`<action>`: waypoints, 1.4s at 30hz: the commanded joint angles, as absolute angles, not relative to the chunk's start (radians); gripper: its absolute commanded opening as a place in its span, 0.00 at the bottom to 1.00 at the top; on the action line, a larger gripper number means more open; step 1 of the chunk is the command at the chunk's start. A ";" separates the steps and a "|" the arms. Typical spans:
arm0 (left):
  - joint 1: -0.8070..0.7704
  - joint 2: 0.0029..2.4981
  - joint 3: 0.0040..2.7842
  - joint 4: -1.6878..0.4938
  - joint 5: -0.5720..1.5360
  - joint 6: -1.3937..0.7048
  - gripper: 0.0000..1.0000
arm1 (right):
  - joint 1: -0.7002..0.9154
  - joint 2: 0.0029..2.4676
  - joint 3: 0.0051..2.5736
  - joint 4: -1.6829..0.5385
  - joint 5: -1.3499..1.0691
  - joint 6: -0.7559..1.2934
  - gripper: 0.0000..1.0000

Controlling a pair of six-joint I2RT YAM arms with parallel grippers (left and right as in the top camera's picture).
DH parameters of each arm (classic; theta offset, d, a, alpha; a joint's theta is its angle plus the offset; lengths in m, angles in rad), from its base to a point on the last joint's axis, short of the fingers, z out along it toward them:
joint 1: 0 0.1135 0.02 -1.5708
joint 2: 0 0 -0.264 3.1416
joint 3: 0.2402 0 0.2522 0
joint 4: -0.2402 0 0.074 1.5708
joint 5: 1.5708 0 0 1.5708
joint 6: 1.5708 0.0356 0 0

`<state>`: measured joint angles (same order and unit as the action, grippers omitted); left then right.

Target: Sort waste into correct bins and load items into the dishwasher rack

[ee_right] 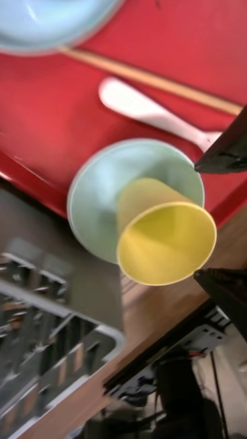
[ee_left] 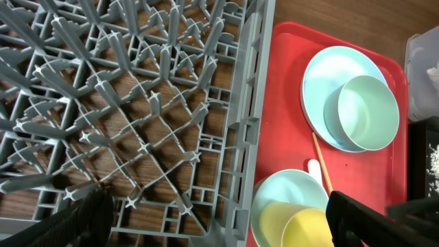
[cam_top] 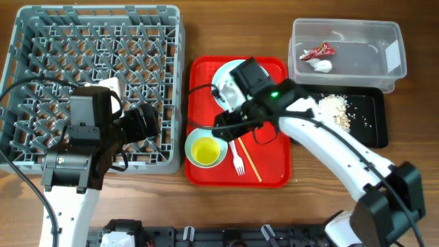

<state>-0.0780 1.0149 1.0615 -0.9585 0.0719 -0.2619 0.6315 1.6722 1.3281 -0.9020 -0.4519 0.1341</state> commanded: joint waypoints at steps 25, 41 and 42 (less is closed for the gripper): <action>-0.074 1.018 1.078 -0.962 0.058 -0.274 1.00 | 0.649 1.839 1.361 -0.899 -0.373 0.314 0.04; -0.074 1.113 1.078 -0.751 0.452 -0.274 1.00 | 0.320 1.620 1.506 -0.895 -0.530 0.260 0.04; -0.074 1.132 1.078 -0.723 0.500 -0.273 1.00 | 0.304 1.623 1.505 -0.885 -0.572 0.261 0.04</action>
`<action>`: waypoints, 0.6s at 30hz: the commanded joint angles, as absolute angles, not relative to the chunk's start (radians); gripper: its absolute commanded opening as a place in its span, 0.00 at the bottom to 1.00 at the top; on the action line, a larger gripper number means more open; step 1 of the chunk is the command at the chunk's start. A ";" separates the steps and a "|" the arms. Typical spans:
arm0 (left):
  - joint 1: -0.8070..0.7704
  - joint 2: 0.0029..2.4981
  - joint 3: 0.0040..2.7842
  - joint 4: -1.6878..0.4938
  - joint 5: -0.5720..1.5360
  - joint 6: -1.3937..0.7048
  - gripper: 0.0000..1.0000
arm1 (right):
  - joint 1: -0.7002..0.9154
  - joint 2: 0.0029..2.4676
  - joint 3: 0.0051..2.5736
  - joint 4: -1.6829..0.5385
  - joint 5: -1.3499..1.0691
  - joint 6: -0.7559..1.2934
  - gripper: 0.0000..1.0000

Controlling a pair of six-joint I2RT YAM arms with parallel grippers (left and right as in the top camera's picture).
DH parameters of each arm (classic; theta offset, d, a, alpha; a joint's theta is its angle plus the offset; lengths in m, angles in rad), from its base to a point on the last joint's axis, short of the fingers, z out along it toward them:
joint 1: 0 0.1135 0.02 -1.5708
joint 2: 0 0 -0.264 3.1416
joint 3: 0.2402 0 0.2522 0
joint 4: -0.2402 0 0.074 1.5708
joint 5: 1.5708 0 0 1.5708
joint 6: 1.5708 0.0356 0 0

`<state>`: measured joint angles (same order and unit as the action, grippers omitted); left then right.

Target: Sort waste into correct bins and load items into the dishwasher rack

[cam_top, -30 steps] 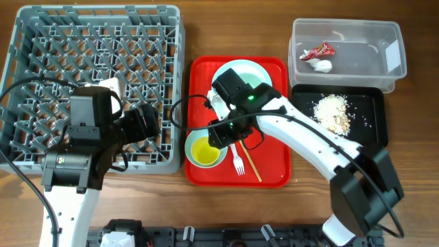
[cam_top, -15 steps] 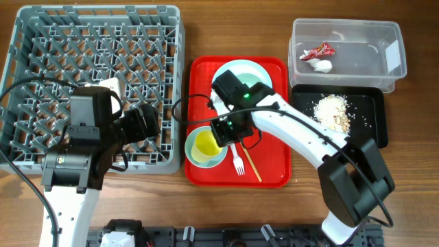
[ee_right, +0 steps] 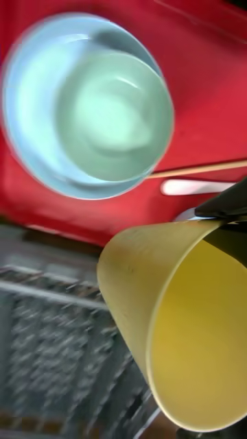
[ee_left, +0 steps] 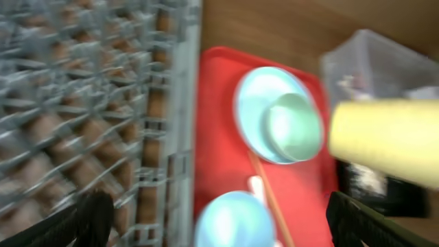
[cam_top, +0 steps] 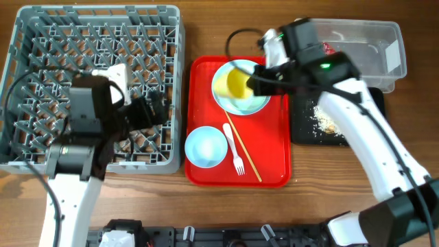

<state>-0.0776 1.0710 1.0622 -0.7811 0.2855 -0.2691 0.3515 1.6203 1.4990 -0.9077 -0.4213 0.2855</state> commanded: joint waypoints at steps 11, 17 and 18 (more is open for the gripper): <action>-0.074 1.348 1.078 -0.294 1.117 -0.274 1.00 | 0.247 1.629 1.504 -0.749 -1.040 0.235 0.04; -0.075 1.375 1.078 -0.137 1.280 -0.275 1.00 | 0.247 1.629 1.504 -0.706 -1.177 0.247 0.04; -0.075 1.375 1.078 -0.115 1.301 -0.275 1.00 | 0.247 1.629 1.504 -0.707 -1.190 0.249 0.04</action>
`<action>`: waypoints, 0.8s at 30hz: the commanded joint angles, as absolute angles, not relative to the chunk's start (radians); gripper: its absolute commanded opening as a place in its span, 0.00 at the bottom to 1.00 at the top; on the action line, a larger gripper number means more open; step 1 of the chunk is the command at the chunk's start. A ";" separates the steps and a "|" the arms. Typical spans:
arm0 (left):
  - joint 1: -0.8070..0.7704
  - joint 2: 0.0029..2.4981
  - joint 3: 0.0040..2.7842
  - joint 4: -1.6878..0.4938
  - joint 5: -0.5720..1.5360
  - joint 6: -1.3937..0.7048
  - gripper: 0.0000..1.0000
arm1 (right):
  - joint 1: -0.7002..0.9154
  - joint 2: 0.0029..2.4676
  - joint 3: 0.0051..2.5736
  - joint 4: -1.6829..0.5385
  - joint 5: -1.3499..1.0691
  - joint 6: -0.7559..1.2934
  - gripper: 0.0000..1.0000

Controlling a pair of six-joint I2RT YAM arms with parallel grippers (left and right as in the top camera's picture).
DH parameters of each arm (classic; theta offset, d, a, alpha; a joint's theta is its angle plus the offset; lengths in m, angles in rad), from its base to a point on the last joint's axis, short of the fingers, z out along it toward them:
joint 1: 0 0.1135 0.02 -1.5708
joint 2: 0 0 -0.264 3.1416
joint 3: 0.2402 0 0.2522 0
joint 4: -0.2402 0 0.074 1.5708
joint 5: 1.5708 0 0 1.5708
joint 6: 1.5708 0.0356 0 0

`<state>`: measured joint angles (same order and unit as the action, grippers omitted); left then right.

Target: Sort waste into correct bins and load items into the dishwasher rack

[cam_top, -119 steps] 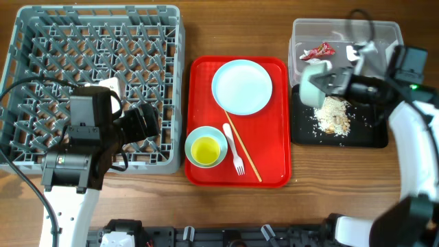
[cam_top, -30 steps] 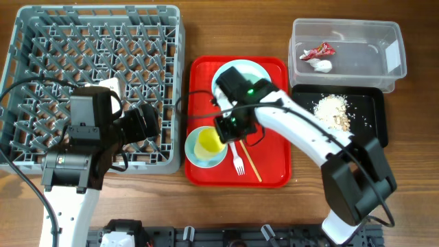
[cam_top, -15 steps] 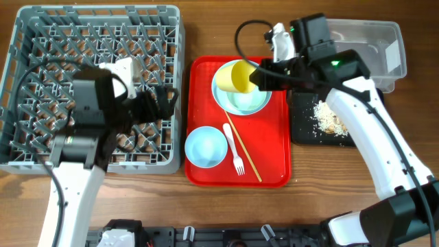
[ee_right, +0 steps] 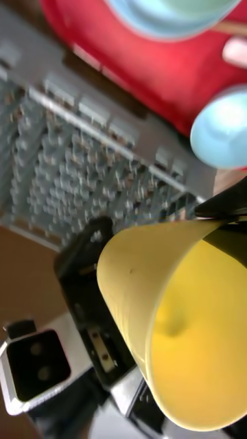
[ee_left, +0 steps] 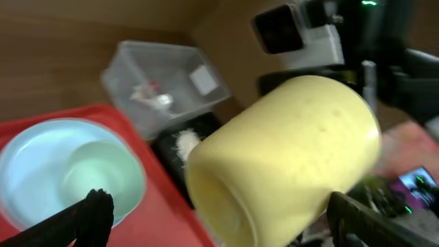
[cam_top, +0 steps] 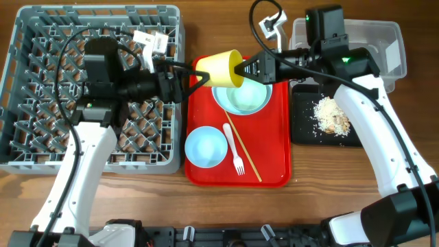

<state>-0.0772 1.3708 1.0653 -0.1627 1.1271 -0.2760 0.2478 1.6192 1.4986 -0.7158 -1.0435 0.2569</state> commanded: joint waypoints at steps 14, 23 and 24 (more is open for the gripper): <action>-0.075 1.375 1.078 0.012 1.542 -0.278 0.79 | 0.247 1.629 1.504 -0.695 -1.207 0.289 0.04; -0.075 1.375 1.078 0.012 1.544 -0.278 0.89 | 0.249 1.629 1.504 -0.688 -1.234 0.319 0.04; -0.075 1.375 1.078 0.012 1.544 -0.278 0.90 | 0.249 1.629 1.504 -0.688 -1.234 0.319 0.04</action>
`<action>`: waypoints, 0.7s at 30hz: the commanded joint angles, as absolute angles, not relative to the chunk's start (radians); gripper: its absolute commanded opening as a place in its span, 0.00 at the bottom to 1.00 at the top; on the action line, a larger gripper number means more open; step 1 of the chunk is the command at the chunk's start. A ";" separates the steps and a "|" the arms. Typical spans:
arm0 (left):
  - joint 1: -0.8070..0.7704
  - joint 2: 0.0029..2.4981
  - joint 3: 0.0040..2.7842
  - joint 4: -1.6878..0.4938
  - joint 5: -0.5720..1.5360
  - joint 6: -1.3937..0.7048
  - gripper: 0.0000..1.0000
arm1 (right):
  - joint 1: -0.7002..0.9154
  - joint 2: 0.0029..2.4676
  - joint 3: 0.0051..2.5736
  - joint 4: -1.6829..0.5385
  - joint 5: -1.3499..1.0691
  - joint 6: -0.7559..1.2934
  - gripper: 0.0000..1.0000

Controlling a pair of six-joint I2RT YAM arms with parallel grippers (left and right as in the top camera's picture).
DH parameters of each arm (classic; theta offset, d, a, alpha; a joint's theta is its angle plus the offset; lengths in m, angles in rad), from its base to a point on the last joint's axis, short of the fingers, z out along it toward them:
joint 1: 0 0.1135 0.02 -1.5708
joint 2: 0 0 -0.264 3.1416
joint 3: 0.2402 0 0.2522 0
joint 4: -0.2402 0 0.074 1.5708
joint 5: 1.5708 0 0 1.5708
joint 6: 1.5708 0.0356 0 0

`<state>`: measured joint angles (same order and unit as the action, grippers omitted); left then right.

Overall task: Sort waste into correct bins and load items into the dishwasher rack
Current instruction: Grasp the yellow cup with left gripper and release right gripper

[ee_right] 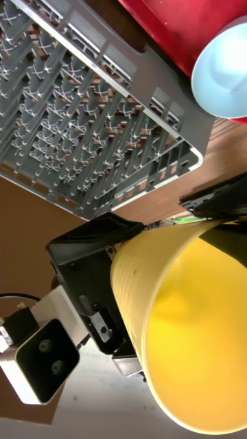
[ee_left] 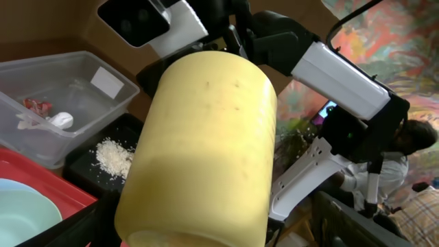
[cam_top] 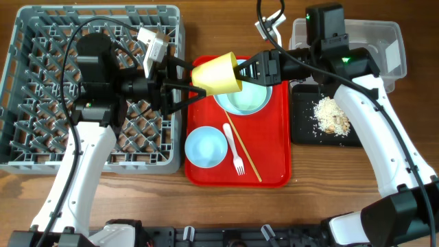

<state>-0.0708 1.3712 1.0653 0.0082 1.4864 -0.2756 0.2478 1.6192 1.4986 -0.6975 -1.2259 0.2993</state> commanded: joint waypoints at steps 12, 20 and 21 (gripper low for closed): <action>-0.075 1.375 1.078 0.012 1.491 -0.278 0.89 | 0.249 1.629 1.504 -0.683 -1.259 0.348 0.04; -0.075 1.375 1.078 0.012 1.464 -0.278 0.90 | 0.249 1.629 1.504 -0.667 -1.259 0.382 0.04; -0.075 1.375 1.078 0.013 1.464 -0.278 0.91 | 0.249 1.629 1.504 -0.667 -1.259 0.386 0.04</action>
<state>-0.0711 1.3712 1.0653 0.0082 1.4784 -0.2760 0.2478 1.6192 1.4986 -0.6731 -1.2343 0.3695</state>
